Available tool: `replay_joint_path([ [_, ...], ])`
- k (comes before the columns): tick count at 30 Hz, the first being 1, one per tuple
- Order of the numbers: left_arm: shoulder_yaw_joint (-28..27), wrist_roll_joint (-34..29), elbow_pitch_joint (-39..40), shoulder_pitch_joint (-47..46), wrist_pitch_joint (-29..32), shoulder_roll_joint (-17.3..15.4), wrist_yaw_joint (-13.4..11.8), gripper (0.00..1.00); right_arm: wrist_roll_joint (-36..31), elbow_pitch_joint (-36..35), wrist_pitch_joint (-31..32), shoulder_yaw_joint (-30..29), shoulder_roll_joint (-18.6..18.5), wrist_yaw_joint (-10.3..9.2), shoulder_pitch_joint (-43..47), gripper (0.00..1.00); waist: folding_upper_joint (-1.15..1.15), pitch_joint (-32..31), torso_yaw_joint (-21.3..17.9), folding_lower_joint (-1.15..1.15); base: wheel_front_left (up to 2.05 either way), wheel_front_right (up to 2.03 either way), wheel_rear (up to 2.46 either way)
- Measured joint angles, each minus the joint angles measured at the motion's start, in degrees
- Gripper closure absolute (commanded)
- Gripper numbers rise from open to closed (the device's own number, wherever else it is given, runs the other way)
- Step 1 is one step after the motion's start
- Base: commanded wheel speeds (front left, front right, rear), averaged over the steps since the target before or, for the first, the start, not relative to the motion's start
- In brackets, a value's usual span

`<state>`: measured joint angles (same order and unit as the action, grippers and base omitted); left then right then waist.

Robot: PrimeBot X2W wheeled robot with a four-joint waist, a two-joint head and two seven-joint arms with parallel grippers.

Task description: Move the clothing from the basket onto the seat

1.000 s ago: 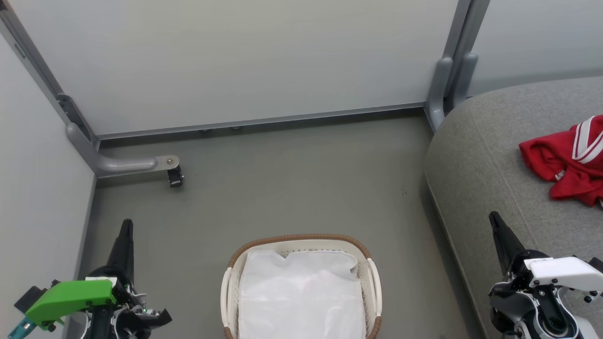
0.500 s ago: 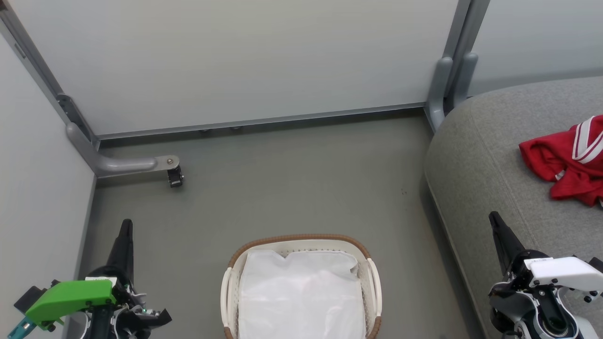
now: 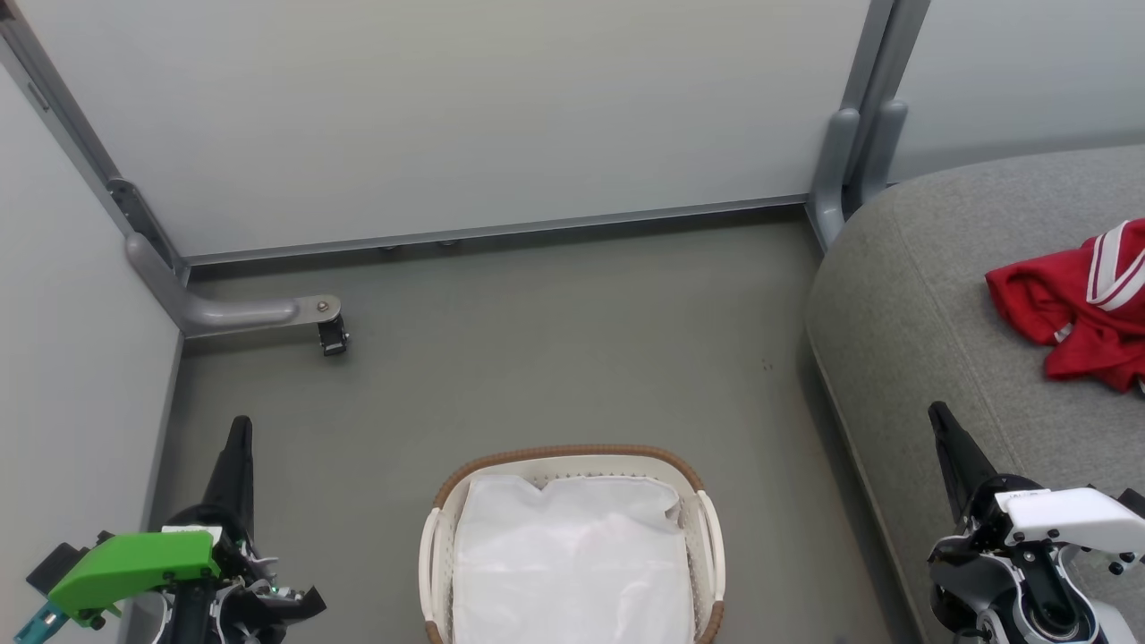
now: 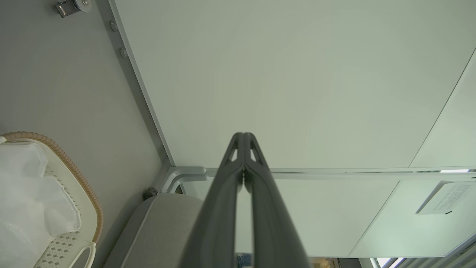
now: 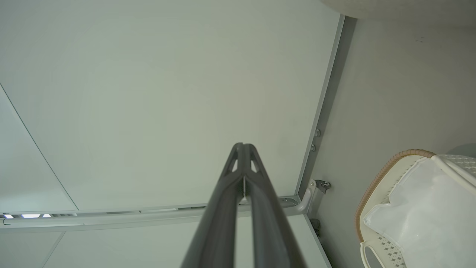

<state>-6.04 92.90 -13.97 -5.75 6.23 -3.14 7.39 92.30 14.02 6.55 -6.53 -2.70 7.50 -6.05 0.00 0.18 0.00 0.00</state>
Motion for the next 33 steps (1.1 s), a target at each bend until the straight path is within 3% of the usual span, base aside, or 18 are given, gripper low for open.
replay_joint_path([
  [33, -0.2, -0.2, 0.0, -0.1, 0.2, 0.1, 0.0, 1.00, 0.0, 0.0, 0.0, 0.0, 0.0, 0.00, -0.1, 1.00, 0.00, 0.0, 0.0, 0.00, 0.00, 0.00, 0.00],
])
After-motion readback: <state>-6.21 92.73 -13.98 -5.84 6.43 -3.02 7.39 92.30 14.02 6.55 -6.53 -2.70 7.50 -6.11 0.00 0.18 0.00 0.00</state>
